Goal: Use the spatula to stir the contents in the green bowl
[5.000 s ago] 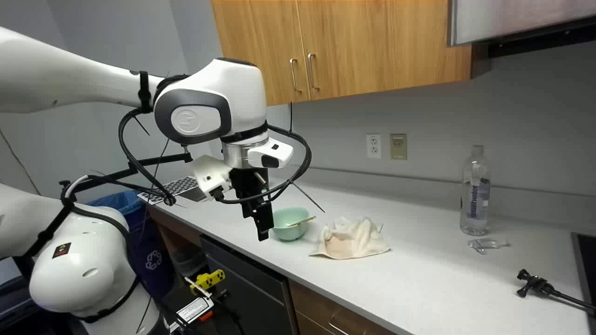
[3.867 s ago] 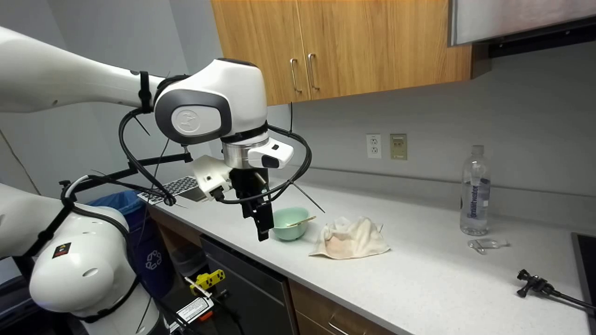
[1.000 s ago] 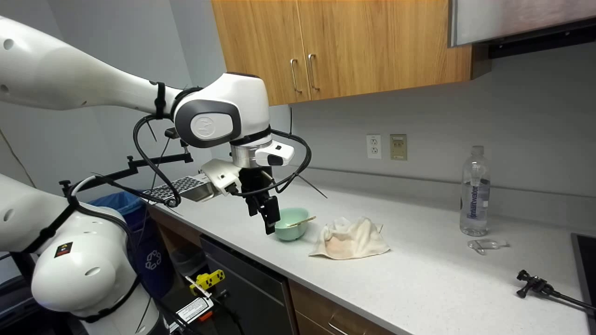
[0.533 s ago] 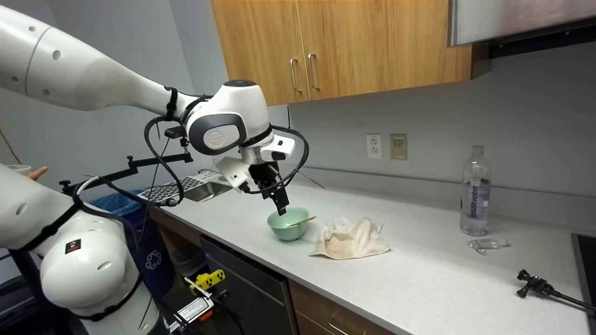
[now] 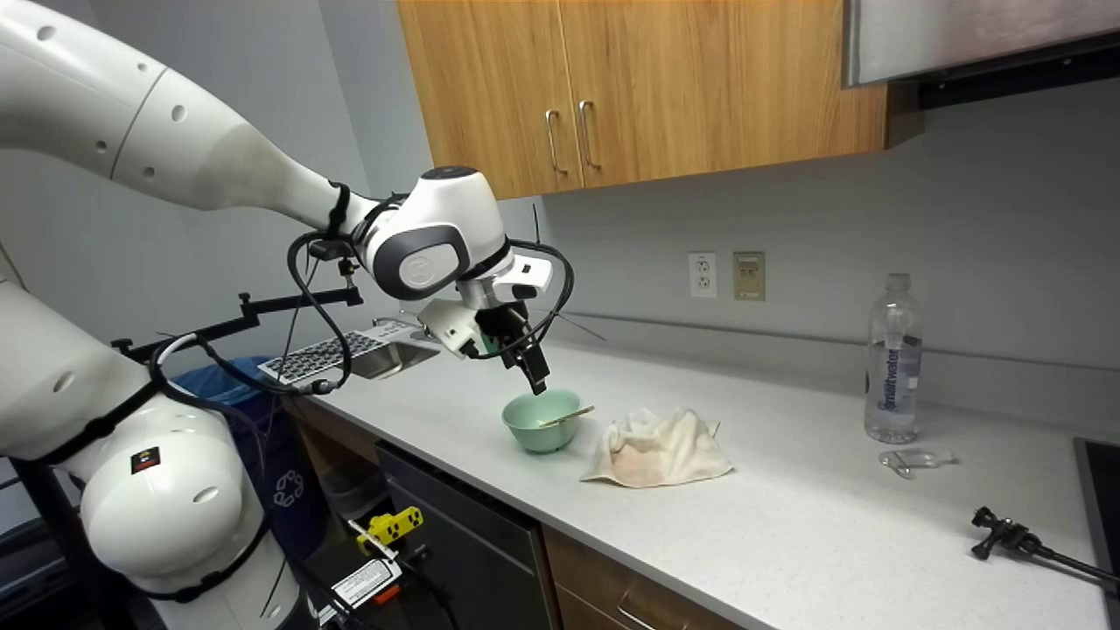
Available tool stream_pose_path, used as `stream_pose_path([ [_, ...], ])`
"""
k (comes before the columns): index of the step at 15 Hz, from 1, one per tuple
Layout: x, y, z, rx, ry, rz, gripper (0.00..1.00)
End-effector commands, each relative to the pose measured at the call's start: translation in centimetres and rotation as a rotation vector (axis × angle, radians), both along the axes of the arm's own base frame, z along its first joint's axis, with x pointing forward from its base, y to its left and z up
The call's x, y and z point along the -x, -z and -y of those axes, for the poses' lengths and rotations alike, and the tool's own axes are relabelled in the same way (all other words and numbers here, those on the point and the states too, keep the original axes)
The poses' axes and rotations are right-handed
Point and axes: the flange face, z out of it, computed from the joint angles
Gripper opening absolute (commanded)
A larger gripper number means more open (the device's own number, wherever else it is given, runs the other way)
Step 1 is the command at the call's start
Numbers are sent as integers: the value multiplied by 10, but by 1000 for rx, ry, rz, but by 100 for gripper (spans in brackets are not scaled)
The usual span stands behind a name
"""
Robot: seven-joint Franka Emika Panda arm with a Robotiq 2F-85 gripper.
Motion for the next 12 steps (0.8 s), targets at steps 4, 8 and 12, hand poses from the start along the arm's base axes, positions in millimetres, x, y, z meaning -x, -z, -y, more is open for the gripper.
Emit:
stream_pose_path([
  [4, -18, -7, 2, 1, 226, 94, 100],
  [8, -41, -3, -7, 66, 403, 145, 100],
  [12, -46, -2, -23, 151, 562, 139, 100],
])
